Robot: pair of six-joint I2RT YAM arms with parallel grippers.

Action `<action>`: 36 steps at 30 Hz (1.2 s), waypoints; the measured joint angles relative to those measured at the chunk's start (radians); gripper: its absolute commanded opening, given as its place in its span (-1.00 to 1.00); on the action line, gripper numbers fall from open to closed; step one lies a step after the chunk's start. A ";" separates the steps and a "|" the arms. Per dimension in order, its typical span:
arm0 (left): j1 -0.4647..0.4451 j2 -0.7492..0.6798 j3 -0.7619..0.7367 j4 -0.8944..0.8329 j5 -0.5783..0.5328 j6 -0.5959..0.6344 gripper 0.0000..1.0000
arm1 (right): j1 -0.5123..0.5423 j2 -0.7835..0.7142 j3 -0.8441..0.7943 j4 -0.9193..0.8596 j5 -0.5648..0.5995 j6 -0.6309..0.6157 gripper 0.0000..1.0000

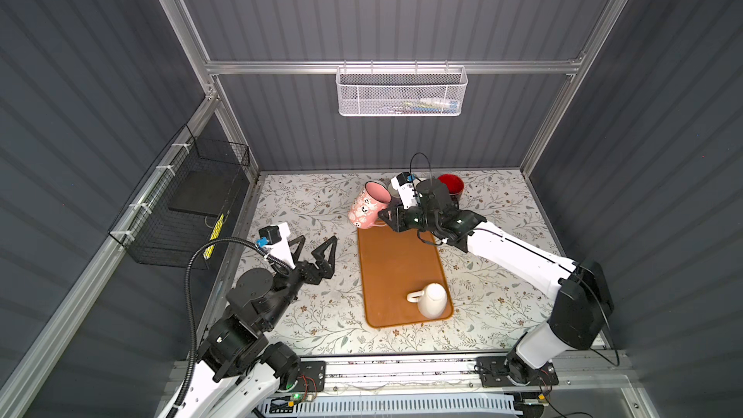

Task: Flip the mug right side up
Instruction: 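Lower the pink mug upright beside the light green mug with the right gripper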

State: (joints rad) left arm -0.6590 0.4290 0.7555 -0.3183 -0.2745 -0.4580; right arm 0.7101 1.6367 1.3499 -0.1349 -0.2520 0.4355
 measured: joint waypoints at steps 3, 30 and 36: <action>0.000 -0.036 0.005 -0.039 -0.050 0.010 0.99 | 0.010 0.067 0.074 -0.060 0.034 -0.026 -1.00; 0.000 -0.021 0.033 -0.309 -0.351 -0.007 0.99 | 0.125 0.609 0.677 -0.264 0.373 -0.265 -1.00; 0.000 -0.021 0.033 -0.311 -0.351 -0.010 0.99 | 0.128 0.677 0.745 -0.270 0.432 -0.299 -1.00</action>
State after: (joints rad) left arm -0.6590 0.4084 0.7883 -0.6289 -0.6258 -0.4675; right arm 0.8379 2.3135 2.0953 -0.4053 0.1802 0.1368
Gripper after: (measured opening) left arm 0.996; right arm 0.206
